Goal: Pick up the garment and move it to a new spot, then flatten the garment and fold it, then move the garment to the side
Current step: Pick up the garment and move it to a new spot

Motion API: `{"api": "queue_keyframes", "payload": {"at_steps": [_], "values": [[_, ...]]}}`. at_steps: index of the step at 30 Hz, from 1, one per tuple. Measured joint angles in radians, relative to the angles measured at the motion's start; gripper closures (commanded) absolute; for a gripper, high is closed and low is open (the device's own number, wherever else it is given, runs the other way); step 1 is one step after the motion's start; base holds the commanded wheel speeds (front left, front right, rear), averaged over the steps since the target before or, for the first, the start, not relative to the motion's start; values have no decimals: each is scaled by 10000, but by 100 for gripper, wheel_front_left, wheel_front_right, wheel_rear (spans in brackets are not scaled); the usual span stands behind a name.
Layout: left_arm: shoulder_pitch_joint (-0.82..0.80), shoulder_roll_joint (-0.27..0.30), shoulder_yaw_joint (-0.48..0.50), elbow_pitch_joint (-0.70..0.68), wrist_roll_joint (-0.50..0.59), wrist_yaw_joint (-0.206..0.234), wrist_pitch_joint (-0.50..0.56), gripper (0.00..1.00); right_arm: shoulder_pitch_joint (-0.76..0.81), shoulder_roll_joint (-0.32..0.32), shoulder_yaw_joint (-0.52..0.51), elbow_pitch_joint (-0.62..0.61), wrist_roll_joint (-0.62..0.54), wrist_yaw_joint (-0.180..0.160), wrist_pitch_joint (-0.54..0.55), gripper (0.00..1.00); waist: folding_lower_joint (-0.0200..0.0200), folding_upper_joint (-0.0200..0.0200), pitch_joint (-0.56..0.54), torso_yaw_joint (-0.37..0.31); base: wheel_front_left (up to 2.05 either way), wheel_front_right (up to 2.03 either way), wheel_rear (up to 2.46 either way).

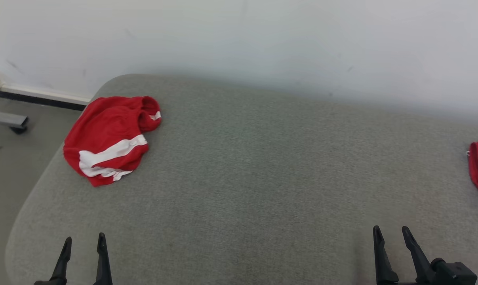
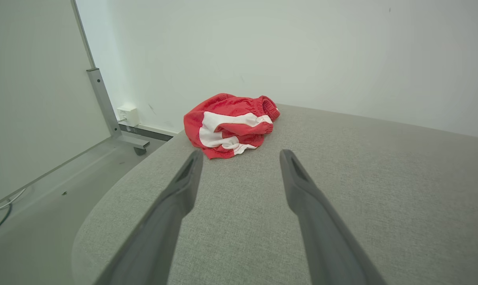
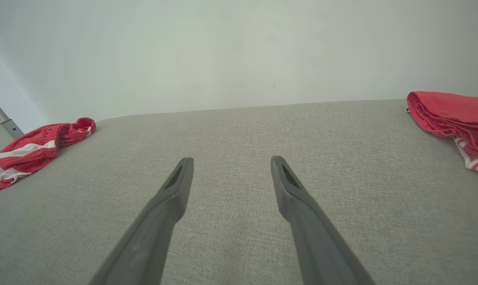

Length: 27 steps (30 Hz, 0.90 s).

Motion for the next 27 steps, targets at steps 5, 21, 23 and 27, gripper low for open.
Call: {"api": "queue_keyframes", "payload": {"at_steps": [5, 21, 23, 27], "values": [[3, -4, 48, -8, -19, 56, 0, 0, -60, -13, 46, 19, -2, 0, 0, 0, 0, 0, 79, 825, 0, 0, 0], [50, 46, 280, -54, -157, 138, 0, 0, -96, -2, 196, 142, 17, 0, -31, 0, 0, 0, 146, 2540, 0, 0, 0], [63, 48, 307, -56, -169, 140, 0, 0, -99, -2, 215, 144, 15, 0, -31, 0, 0, 0, 159, 2580, 0, 0, 0], [111, 38, 397, -127, -194, 201, 0, 0, -188, -31, 274, 157, 46, 0, -25, 0, 0, -1, 221, 2492, 0, 0, 0]]}}
